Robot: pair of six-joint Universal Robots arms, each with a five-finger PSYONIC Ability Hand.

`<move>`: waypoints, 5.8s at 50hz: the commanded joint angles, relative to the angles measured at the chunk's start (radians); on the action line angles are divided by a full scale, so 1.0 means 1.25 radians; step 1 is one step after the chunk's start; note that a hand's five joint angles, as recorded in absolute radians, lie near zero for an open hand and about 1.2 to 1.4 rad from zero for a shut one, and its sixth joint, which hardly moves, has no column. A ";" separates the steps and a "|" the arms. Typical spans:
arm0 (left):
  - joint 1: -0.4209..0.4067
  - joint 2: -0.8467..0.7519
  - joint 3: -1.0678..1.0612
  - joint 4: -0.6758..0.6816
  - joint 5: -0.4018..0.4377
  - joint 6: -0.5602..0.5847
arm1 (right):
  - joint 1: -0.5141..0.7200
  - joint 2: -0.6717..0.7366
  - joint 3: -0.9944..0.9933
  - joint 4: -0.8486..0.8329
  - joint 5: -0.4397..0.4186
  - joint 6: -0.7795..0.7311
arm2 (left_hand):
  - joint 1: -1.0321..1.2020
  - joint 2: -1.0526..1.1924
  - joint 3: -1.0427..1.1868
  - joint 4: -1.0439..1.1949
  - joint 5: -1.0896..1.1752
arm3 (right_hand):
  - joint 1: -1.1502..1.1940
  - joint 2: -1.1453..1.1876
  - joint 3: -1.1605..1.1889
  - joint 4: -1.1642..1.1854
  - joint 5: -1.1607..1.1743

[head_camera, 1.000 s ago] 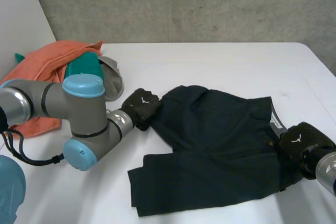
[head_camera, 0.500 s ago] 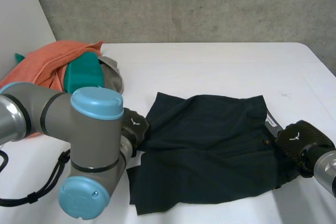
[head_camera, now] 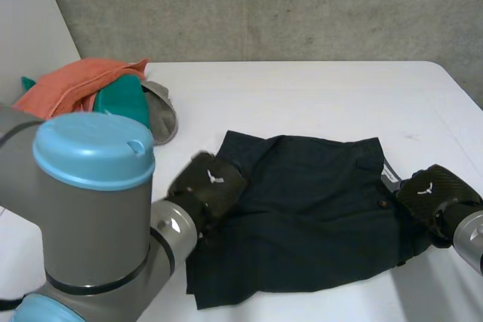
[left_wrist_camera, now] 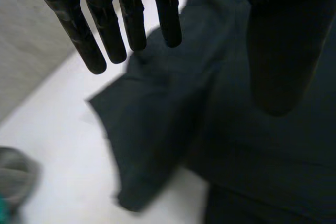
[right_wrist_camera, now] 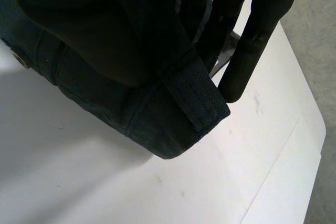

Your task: Fold the laundry.

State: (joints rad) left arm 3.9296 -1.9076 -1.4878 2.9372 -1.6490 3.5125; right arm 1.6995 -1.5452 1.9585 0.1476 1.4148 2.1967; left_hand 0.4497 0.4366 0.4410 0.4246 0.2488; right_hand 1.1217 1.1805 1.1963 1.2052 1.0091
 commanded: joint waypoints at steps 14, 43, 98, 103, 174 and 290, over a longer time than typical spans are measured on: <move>0.003 -0.142 0.016 0.094 -0.004 -0.037 | -0.044 -0.160 0.004 0.012 -0.109 0.021 | 0.454 0.464 0.461 0.474 0.475 | 0.220 0.173 0.160 0.153 0.170; 0.052 -0.291 0.230 0.449 -0.070 0.298 | 0.050 0.285 -0.358 -0.167 0.008 0.183 | 0.757 0.768 0.764 0.777 0.778 | 0.220 0.173 0.160 0.153 0.170; 0.052 -0.073 -0.050 0.527 -0.011 0.074 | -0.114 0.334 -0.283 -0.187 -0.009 0.231 | -0.208 -0.197 -0.201 -0.188 -0.187 | 0.220 0.173 0.160 0.153 0.170; 0.052 -0.067 -0.055 0.524 -0.012 0.075 | -0.118 0.273 -0.250 -0.238 0.030 0.130 | -0.208 -0.197 -0.201 -0.188 -0.187 | 0.220 0.173 0.160 0.153 0.170; -0.036 -0.478 0.491 0.033 -0.042 -0.018 | 0.055 0.495 -0.557 0.080 -0.208 0.475 | -0.180 -0.169 -0.173 -0.159 -0.158 | -0.758 -0.805 -0.817 -0.825 -0.807; -0.017 -0.020 0.018 0.186 -0.009 -0.104 | 0.113 0.424 -0.277 -0.332 -0.057 0.806 | -0.180 -0.169 -0.173 -0.159 -0.158 | 0.220 0.173 0.160 0.153 0.170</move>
State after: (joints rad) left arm 3.9083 -1.9328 -1.4642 3.1625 -1.6599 3.3824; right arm 1.8480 -1.0219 1.6846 -0.2268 1.3056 3.1915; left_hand 0.1945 0.2019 0.2081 0.2013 0.0487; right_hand 0.9339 1.1297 1.1002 1.1755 0.8428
